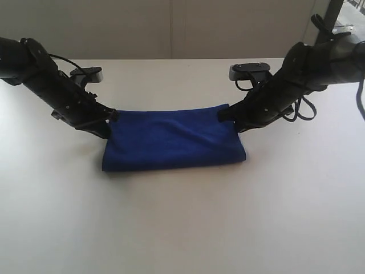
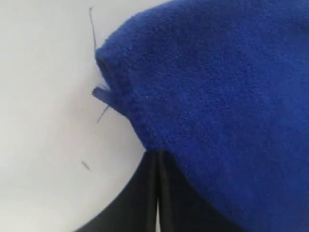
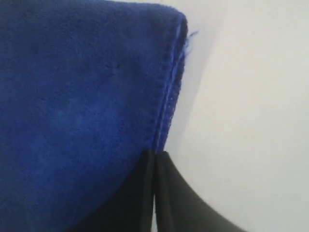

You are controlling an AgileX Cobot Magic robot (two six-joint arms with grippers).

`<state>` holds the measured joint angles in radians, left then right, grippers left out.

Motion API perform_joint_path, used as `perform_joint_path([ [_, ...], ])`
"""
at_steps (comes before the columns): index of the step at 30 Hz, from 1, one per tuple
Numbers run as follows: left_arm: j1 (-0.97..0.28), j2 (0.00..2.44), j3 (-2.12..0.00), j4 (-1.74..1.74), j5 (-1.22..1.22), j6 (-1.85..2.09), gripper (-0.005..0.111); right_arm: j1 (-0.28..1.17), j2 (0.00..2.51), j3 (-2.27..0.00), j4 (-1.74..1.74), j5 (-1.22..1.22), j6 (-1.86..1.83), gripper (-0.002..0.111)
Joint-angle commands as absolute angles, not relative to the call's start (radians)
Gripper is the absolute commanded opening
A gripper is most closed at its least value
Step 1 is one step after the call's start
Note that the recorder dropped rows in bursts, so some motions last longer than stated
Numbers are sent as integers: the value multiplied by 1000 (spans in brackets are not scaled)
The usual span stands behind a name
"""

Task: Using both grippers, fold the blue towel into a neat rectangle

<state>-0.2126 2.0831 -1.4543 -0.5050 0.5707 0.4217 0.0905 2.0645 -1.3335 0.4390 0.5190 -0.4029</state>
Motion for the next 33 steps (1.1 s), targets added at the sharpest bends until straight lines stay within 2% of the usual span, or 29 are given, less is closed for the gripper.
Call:
perform_joint_path([
  [1,-211,2087,-1461,-515,528,418,0,89,2085,-1339,417,486,-372,0],
  [7,-211,2108,-1471,-513,492,422,0,86,2082,-1341,200,489,-133,0],
  [17,-211,2176,-1540,-513,524,422,0,129,2086,-1336,204,594,-129,0],
  [33,-175,2131,-1547,-417,572,318,0,100,2049,-1336,201,607,-75,0],
])
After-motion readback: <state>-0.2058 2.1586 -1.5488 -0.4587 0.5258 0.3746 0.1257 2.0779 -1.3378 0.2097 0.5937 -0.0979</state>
